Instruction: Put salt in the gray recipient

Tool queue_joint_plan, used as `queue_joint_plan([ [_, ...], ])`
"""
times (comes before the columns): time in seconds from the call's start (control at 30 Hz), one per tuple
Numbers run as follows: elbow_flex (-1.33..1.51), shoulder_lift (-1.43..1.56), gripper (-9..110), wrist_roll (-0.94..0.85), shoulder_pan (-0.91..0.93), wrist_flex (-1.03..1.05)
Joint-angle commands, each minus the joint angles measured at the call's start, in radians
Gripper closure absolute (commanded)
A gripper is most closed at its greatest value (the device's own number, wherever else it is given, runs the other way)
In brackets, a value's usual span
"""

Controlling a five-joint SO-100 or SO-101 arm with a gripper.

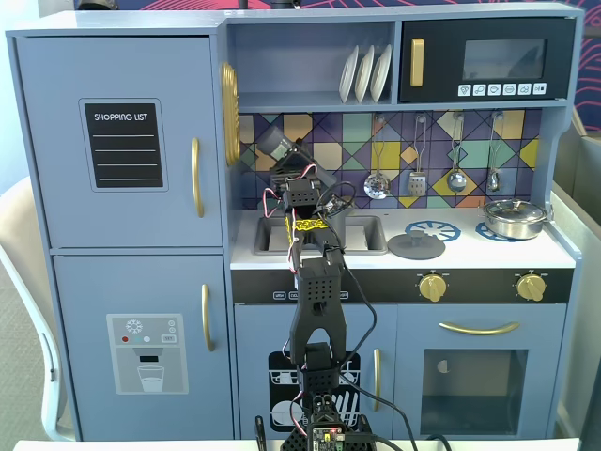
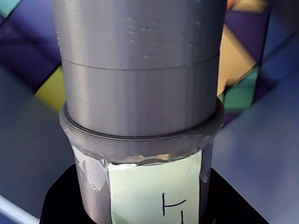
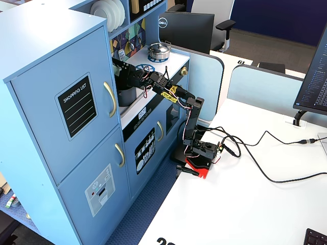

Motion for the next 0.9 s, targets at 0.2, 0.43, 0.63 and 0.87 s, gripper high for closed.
queue_joint_plan([
  [0.2,-0.087,0.072,101,0.163,0.02,0.031],
  [0.43,-0.063,0.084,101,0.252,0.025,0.032],
  [0.63,-0.063,0.1,101,0.265,0.021,0.037],
  [0.87,-0.063,0.106,101,0.261,0.029,0.048],
])
